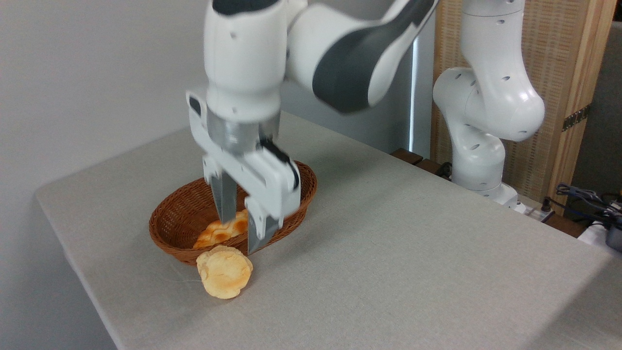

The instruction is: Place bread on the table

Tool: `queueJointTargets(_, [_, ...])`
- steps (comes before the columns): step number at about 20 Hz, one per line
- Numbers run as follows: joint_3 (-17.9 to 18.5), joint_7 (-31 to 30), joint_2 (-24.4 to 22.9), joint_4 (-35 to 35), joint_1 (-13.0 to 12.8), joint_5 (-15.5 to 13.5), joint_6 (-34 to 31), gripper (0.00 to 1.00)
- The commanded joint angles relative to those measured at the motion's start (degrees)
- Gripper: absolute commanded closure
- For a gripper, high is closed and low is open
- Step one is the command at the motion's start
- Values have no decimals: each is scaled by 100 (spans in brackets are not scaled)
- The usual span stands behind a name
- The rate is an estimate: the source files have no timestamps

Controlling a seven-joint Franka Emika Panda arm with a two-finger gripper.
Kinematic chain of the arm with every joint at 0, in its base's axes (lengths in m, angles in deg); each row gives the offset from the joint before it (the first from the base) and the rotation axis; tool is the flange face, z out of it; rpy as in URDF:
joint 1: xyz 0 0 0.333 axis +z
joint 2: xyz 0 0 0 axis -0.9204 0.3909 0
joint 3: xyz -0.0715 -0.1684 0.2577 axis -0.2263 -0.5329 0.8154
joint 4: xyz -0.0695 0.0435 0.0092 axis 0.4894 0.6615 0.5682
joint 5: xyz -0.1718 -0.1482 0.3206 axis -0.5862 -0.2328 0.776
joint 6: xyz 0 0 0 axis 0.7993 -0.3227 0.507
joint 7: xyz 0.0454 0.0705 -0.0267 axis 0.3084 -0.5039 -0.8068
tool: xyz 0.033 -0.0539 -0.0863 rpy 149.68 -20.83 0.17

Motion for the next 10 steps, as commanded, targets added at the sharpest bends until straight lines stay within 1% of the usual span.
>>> queueJointTargets(1, [-125, -477, -97, 815, 118, 347, -996, 0])
queueJointTargets(2, [-379, -758, -106, 886, 162, 505, -1015, 0])
queueJointTargets(3, [-659, -1004, -106, 922, 258, 733, -1015, 0])
queueJointTargets(5, [-1213, -1208, -106, 931, 521, 1277, -1015, 0])
queueJointTargets(6, [-1416, -1218, -106, 931, 653, 1410, -1024, 0])
queueJointTargets(7, [-1531, -1226, -106, 931, 742, 1429, -1024, 0])
queueJointTargets(8, [-1585, -1244, -115, 931, 777, 1447, -1041, 0])
queueJointTargets(10, [-1603, -1253, -150, 931, 778, 1587, -1094, 0])
